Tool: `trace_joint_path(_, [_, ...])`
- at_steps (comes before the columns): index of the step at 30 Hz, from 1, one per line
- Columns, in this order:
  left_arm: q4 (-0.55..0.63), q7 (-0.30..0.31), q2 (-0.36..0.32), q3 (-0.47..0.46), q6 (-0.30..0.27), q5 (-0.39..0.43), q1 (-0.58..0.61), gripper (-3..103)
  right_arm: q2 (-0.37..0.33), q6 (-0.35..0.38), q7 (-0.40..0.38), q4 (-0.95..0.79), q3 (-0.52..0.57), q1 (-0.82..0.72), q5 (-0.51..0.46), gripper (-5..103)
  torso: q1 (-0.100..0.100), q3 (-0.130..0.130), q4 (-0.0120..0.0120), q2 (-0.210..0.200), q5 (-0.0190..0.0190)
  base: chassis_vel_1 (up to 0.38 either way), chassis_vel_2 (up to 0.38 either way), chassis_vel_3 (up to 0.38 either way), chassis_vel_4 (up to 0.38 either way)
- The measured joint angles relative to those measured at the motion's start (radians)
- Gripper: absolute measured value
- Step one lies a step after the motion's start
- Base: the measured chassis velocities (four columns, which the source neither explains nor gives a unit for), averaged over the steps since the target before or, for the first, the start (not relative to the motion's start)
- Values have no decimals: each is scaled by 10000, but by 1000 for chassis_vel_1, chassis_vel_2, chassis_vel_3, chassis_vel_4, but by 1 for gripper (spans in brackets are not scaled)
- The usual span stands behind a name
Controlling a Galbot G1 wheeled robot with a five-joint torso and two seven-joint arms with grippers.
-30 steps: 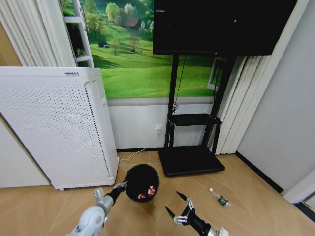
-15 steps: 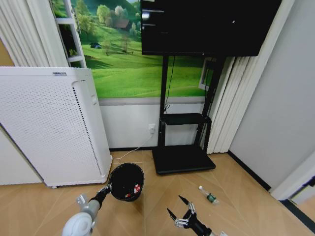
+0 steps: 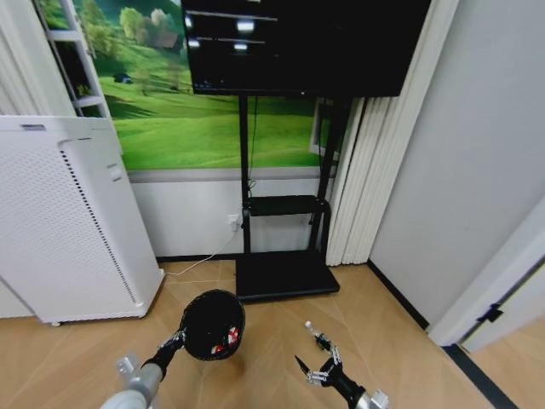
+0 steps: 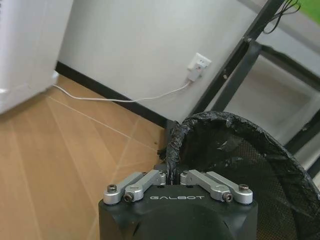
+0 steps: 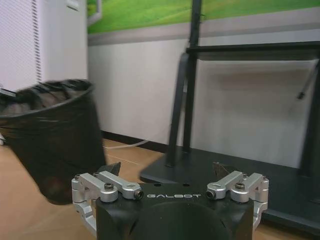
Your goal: Pick up the trash bin and place the garbage on the floor into it.
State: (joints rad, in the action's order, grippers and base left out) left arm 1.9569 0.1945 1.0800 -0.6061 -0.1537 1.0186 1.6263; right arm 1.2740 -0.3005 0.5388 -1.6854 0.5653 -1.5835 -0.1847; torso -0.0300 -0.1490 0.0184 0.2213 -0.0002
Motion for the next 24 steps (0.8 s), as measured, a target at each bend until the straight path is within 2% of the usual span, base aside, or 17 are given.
trace_joint_path(1, [68, 301, 81, -362, -30, -194, 230, 7, -59, 130, -425, 117, -100, 212, 181, 100, 0, 1, 0, 0, 0, -37, -128, 91, 64])
trace_joint_path(2, [68, 301, 81, -362, -30, -194, 230, 7, -59, 130, -425, 117, -100, 212, 181, 100, 0, 1, 0, 0, 0, -37, -128, 91, 64])
trace_joint_path(4, [227, 587, 283, -1142, -104, -284, 719, 7, -204, 304, -761, 581, -392, 825, 220, 100, 0, 1, -10, 0, 1, 0, 0, 0, 0])
trace_joint_path(9, [367, 633, 479, -1939, -168, -325, 1398, 7, -291, 475, -771, 1381, -837, 1711, 250, 100, -1, 1, -16, 0, 0, 65, 76, -40, -41])
trace_joint_path(13, [448, 587, 598, -2565, -204, -340, 2172, 7, -308, 504, -806, 2758, -1613, 2854, 425, 100, -1, 0, -6, -1, 2, 49, 62, -43, -16])
trace_joint_path(18, [512, 320, 630, -2903, -180, -397, 2668, 7, -236, 384, -782, 3924, -2114, 3840, 673, 100, -1, 1, -7, 0, 1, 0, 0, 0, 0])
trace_joint_path(20, [567, -273, 638, -3442, -66, -520, 3171, 7, -153, 808, -1250, 5186, -2428, 4727, 1181, 100, 0, 1, -8, -1, 4, 0, 0, 0, 0])
trace_joint_path(22, [567, -309, 646, -3486, -51, -522, 3193, 7, -151, 887, -1340, 5267, -2451, 4770, 1225, 100, 0, 0, -8, -1, 4, 0, 0, 0, 0])
trace_joint_path(24, [501, -511, 756, -3676, 101, -617, 3247, 7, -142, 1616, -2111, 5814, -2609, 5065, 1522, 100, 0, 0, -4, -1, 4, 0, 0, 0, 0])
